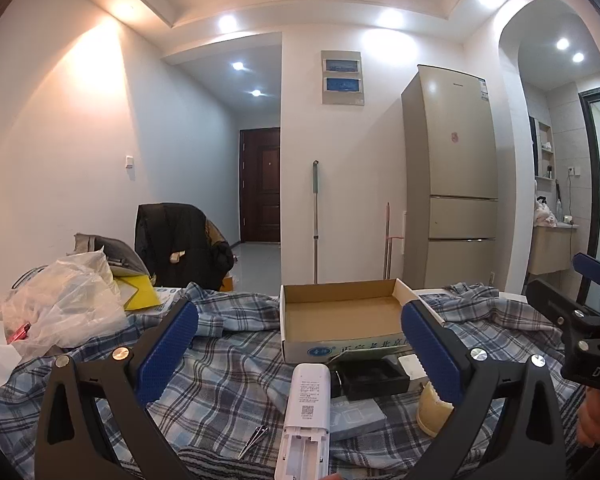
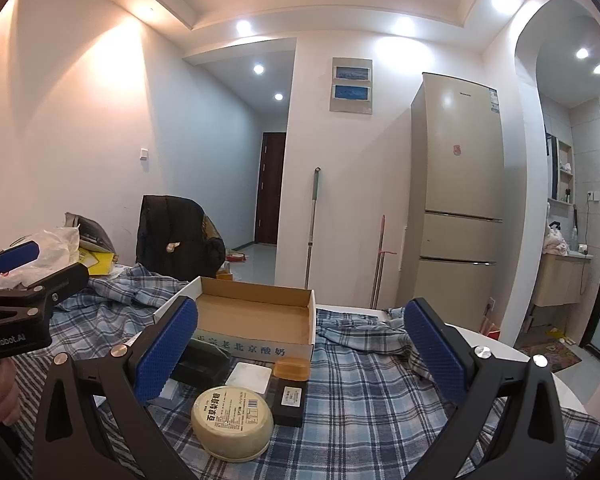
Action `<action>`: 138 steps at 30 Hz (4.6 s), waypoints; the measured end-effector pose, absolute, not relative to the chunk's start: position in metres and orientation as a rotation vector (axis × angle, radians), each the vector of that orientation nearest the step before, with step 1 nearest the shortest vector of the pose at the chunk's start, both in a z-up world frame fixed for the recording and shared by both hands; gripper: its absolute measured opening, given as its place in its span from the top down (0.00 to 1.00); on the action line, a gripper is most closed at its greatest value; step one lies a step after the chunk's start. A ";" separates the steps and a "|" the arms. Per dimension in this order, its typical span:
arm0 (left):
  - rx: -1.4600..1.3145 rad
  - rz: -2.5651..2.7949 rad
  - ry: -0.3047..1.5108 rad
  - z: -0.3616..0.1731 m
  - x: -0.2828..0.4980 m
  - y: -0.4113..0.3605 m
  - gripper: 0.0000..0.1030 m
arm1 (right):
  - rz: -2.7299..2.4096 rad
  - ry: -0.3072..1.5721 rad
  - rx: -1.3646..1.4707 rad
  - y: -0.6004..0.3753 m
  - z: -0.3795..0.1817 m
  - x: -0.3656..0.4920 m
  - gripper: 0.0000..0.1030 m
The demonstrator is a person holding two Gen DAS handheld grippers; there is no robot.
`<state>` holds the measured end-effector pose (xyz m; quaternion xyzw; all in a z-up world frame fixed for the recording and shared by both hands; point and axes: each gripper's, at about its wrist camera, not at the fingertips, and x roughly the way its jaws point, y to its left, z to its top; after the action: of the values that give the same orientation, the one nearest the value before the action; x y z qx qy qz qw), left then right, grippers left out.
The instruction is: Organize rigid objects
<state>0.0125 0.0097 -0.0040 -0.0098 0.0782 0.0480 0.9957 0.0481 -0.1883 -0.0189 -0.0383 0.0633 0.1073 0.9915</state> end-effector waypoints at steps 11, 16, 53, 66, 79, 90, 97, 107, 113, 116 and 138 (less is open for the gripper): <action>-0.052 0.086 0.170 -0.006 0.015 0.017 0.00 | 0.213 0.134 -0.069 -0.188 -0.017 0.048 0.00; -0.032 0.081 0.161 0.005 0.010 0.016 0.00 | 0.185 0.132 -0.079 -0.189 -0.012 0.048 0.00; -0.169 0.003 0.587 -0.023 0.084 0.049 0.14 | 0.446 0.792 -0.101 -0.155 -0.076 0.143 0.00; -0.168 0.085 0.623 -0.036 0.090 0.067 0.14 | 0.489 0.977 -0.172 -0.137 -0.109 0.154 0.28; -0.031 0.057 0.787 -0.065 0.112 0.038 0.14 | 0.421 0.834 -0.162 -0.149 -0.081 0.144 0.28; -0.078 -0.028 0.964 -0.086 0.136 0.033 0.36 | 0.446 0.846 -0.146 -0.152 -0.080 0.144 0.28; -0.156 -0.041 0.952 -0.079 0.129 0.036 0.59 | 0.434 0.847 -0.130 -0.156 -0.080 0.146 0.28; -0.124 -0.070 0.890 -0.049 0.109 0.027 0.59 | 0.424 0.831 -0.121 -0.158 -0.076 0.145 0.28; -0.139 -0.084 0.856 -0.025 0.109 0.029 0.59 | 0.391 0.812 -0.103 -0.164 -0.061 0.145 0.28; -0.135 -0.079 0.832 -0.010 0.115 0.031 0.59 | 0.377 0.793 -0.119 -0.168 -0.043 0.147 0.28; -0.190 -0.079 0.756 0.027 0.276 0.037 0.59 | 0.299 0.675 0.070 -0.133 0.045 0.288 0.28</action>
<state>0.2757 0.0372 0.0270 -0.0927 0.3685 -0.0383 0.9242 0.2882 -0.1325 0.0455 0.0340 0.3297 0.1460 0.9321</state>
